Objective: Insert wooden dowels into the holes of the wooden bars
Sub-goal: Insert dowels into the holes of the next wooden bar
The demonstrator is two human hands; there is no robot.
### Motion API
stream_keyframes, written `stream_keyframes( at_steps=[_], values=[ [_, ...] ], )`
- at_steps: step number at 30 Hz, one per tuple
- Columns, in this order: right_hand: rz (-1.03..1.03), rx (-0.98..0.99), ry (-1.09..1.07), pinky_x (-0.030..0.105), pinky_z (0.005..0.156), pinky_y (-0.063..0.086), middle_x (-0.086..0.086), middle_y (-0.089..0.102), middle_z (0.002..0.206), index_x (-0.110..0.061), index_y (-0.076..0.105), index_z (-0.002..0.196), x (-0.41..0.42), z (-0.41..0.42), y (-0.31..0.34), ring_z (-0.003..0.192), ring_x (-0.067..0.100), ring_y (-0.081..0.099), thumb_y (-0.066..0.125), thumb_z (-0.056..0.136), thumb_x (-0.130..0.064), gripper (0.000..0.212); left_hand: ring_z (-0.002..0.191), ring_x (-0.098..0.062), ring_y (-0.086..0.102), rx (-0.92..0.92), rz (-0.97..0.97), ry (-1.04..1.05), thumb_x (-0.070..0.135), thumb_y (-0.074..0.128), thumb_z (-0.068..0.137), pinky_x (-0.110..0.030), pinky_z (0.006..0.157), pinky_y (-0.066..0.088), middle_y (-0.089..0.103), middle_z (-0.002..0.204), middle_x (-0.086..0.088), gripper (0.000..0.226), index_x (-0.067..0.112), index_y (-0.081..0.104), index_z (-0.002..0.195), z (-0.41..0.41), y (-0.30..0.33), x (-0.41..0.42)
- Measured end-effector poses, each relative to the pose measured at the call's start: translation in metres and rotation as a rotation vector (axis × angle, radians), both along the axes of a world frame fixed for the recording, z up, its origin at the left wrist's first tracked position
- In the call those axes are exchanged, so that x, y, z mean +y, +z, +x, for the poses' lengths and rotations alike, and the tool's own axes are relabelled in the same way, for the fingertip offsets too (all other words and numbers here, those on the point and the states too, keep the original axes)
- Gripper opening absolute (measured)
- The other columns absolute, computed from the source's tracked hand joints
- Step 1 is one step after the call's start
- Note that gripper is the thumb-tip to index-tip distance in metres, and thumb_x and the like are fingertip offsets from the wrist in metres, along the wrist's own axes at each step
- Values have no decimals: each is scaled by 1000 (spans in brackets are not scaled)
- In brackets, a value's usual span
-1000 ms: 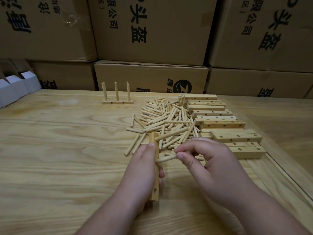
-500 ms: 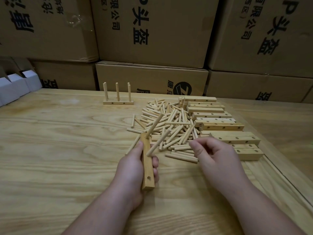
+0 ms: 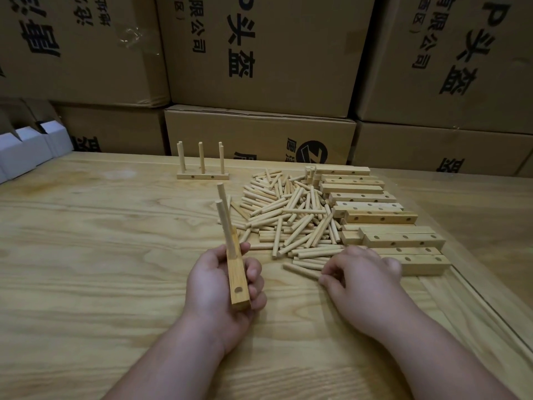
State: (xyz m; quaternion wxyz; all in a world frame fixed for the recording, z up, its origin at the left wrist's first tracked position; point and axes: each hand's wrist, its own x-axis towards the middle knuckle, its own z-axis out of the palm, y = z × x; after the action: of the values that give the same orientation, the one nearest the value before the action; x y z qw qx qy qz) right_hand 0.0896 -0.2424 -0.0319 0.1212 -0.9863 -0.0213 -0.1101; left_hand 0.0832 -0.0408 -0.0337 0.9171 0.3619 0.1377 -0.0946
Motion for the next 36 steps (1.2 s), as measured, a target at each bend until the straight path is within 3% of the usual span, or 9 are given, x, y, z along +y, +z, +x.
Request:
stream_keyframes(
  at_steps=[3, 7, 9, 12, 14, 20, 24, 32, 36],
  values=[
    [167, -73, 54, 34, 92, 30, -19, 60, 85, -41, 56, 88, 1, -5, 2, 92, 0, 53, 55, 96, -44, 8, 36, -18, 31, -19, 16, 15, 29, 34, 96, -21, 34, 27, 41, 55, -6, 24, 15, 53, 91, -1, -1, -2],
    [909, -122, 173, 25, 68, 54, -13, 71, 82, -37, 71, 89, 12, -19, 17, 73, 2, 64, 77, 84, -29, 11, 38, -17, 32, -52, 120, 57, 35, 33, 103, -21, 36, 28, 43, 56, -5, 30, 16, 52, 91, -1, -4, -9],
    [1209, -124, 251, 16, 63, 53, -2, 74, 78, -30, 76, 88, 17, -25, 24, 70, 3, 67, 81, 72, -25, 17, 38, -16, 35, -59, 159, 96, 37, 33, 105, -21, 37, 29, 46, 57, -5, 29, 17, 53, 99, -1, -6, -11],
    [1419, -112, 323, 13, 62, 51, 0, 74, 73, -17, 78, 84, 23, -29, 28, 67, 3, 68, 78, 65, -22, 19, 39, -15, 36, -57, 179, 147, 37, 35, 105, -21, 37, 29, 48, 57, -4, 29, 16, 53, 105, 0, -7, -12],
    [1436, -107, 362, 12, 62, 51, 2, 73, 71, -16, 78, 83, 26, -30, 28, 65, 3, 67, 76, 67, -25, 18, 40, -14, 38, -45, 194, 177, 38, 38, 105, -23, 41, 29, 50, 56, -3, 30, 14, 57, 106, 0, -7, -12],
    [1177, -134, 480, 12, 65, 49, 3, 71, 71, -24, 76, 89, 32, -35, 20, 68, 3, 65, 69, 84, -36, 15, 40, -16, 37, -117, 244, 201, 35, 36, 105, -23, 40, 30, 49, 55, -5, 30, 15, 58, 103, -3, -6, -15],
    [1068, -166, 456, 18, 70, 51, 2, 70, 73, -31, 74, 88, 29, -35, 18, 72, 11, 66, 65, 88, -33, 9, 41, -15, 37, -121, 252, 212, 37, 36, 105, -22, 41, 29, 48, 56, -4, 31, 17, 59, 98, -2, -6, -13],
    [1030, -181, 427, 18, 66, 52, -1, 71, 73, -33, 74, 88, 27, -34, 16, 70, 9, 66, 67, 86, -34, 7, 48, -20, 40, -192, 394, 262, 37, 35, 106, -31, 51, 32, 52, 56, -6, 31, 19, 60, 103, -1, -13, -15],
    [1036, -185, 448, 19, 69, 54, -1, 73, 75, -34, 75, 90, 27, -35, 18, 74, 13, 70, 68, 86, -30, 9, 49, -18, 44, -243, 485, 262, 36, 32, 107, -27, 44, 36, 53, 58, -5, 31, 22, 59, 101, -3, -15, -17]
  ],
)
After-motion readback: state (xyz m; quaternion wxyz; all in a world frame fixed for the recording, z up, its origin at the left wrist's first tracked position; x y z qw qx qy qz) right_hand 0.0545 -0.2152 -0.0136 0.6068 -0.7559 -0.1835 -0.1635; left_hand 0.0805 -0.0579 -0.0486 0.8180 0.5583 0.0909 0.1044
